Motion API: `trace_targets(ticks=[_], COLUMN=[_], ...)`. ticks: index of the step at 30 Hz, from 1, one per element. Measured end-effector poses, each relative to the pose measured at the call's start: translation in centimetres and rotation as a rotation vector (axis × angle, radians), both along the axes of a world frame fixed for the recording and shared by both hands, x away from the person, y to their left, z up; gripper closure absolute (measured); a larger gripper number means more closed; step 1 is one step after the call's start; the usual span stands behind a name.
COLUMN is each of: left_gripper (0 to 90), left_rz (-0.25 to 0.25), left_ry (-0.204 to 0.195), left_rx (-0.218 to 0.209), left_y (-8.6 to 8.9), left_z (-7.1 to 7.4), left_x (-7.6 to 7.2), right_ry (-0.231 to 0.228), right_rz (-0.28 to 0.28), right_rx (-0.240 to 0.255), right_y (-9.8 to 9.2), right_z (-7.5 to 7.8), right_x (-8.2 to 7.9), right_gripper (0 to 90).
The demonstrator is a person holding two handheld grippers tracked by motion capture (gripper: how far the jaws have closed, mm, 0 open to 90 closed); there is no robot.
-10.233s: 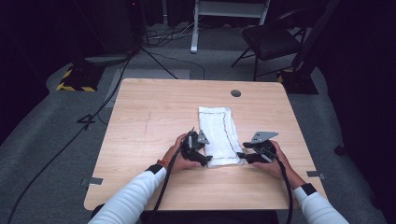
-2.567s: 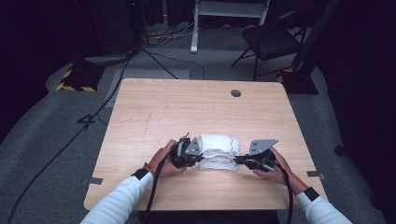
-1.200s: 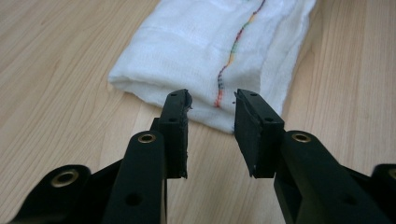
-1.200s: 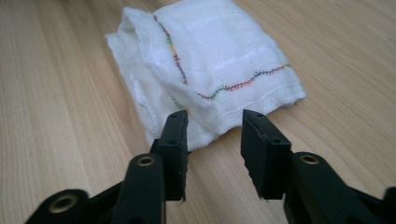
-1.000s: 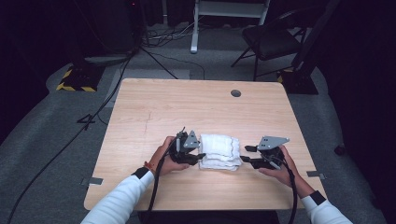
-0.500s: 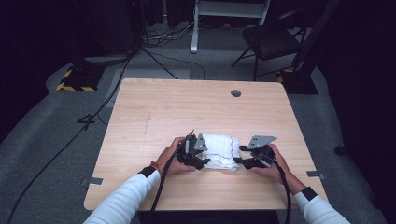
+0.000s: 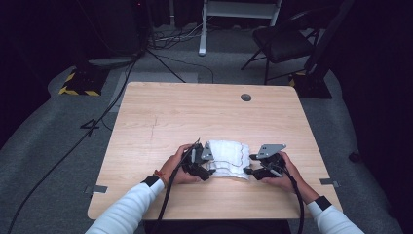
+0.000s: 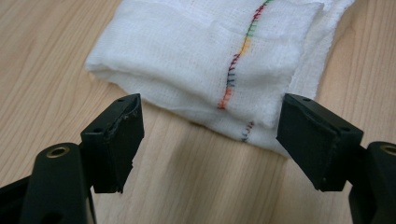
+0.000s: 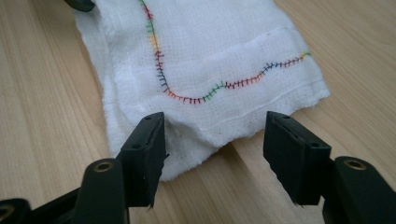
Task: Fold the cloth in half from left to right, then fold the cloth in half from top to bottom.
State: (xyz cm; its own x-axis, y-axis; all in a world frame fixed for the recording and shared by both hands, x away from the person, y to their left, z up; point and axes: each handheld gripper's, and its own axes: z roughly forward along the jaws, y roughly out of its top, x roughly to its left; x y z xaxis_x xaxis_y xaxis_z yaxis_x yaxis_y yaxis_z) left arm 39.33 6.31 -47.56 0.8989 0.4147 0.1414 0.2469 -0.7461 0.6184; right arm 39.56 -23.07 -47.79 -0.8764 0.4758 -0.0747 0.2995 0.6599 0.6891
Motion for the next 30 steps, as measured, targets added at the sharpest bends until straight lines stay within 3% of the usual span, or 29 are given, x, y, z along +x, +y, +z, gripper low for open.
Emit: trace_targets(ticks=[12,30], left_gripper=[19.1,19.2], left_rz=[0.085,0.223], left_ry=[-0.031,-0.074], left_rx=[-0.043,-0.003], left_y=[5.1,11.4], left_z=[1.6,1.2], left_x=[-1.4,-3.6], right_ry=[-0.04,-0.093], right_rz=[-0.04,-0.173], right_rx=[0.028,0.002], right_y=[-2.4,-7.2], right_z=[1.5,1.3], right_x=[-0.9,-1.2], right_gripper=[35.9,33.1])
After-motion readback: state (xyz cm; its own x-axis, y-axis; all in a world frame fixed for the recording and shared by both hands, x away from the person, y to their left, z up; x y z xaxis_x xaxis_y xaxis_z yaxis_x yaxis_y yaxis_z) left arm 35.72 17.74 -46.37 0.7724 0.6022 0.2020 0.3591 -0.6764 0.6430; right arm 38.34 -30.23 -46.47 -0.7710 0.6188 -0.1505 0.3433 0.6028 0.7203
